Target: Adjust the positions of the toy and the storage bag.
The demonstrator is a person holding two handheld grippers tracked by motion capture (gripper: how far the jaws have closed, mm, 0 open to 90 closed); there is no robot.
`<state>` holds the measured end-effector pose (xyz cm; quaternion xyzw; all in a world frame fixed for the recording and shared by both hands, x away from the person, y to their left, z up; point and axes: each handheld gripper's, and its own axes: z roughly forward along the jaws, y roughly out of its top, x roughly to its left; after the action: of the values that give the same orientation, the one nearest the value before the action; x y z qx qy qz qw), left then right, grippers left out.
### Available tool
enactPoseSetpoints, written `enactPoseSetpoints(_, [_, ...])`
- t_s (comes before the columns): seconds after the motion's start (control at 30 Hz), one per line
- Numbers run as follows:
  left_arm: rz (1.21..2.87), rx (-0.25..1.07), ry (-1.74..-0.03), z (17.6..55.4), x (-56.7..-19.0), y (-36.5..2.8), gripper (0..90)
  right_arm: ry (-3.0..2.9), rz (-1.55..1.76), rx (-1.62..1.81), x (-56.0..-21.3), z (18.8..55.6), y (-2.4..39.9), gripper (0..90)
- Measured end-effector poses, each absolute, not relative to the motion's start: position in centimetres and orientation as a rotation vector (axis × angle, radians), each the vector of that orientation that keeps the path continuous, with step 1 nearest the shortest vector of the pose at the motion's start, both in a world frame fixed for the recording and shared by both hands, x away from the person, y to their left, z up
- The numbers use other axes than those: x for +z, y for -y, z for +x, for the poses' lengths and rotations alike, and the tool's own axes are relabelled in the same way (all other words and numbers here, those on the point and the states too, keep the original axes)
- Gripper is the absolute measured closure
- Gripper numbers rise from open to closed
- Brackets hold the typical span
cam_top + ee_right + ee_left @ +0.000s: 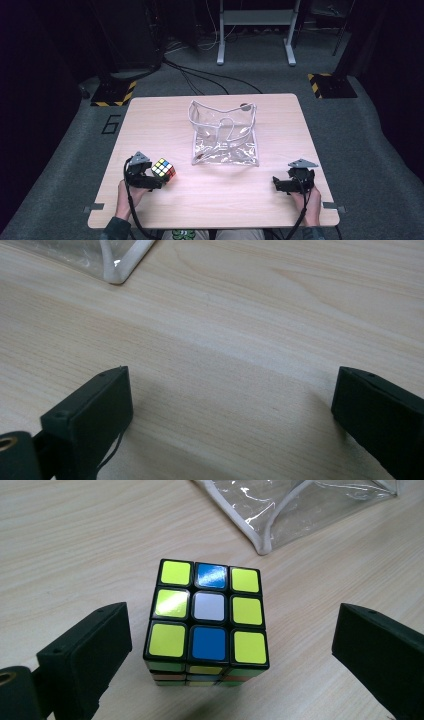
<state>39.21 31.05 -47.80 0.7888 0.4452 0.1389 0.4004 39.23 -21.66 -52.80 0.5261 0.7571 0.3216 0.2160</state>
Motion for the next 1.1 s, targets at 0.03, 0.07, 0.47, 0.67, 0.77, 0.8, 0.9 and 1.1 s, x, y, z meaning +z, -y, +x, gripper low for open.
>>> enactPoseSetpoints(0.03, [1.996, 0.349, -1.124, 39.2, -47.6, -31.1, 2.5, -2.102, 1.459, 0.894, -52.8, 39.3, 21.7, 1.3])
enactPoseSetpoints(0.07, [1.990, 0.353, -1.126, 39.2, -47.4, -31.2, 2.5, -2.108, 1.464, 0.893, -52.7, 39.3, 21.7, 1.3])
enactPoseSetpoints(0.47, [1.985, 0.358, -1.133, 39.8, -45.5, -31.9, 2.1, -2.128, 1.471, 0.957, -50.6, 39.8, 21.2, 4.7])
enactPoseSetpoints(0.67, [1.991, 0.341, -1.137, 40.6, -44.5, -31.9, 2.1, -2.164, 1.435, 0.969, -49.0, 40.4, 20.6, 4.7])
enactPoseSetpoints(0.77, [1.994, 0.336, -1.136, 40.8, -44.1, -31.8, 2.1, -2.170, 1.434, 0.974, -48.4, 40.6, 20.2, 4.6])
enactPoseSetpoints(0.8, [1.999, 0.341, -1.130, 40.9, -44.0, -31.8, 2.1, -2.179, 1.424, 0.973, -48.2, 40.6, 20.1, 4.6])
enactPoseSetpoints(0.9, [2.005, 0.337, -1.128, 41.1, -43.6, -31.6, 2.1, -2.188, 1.418, 0.985, -47.6, 40.8, 19.8, 4.7])
enactPoseSetpoints(1.1, [2.025, 0.340, -1.119, 41.9, -43.0, -30.9, 2.3, -2.205, 1.383, 0.991, -46.4, 41.3, 19.0, 5.0])
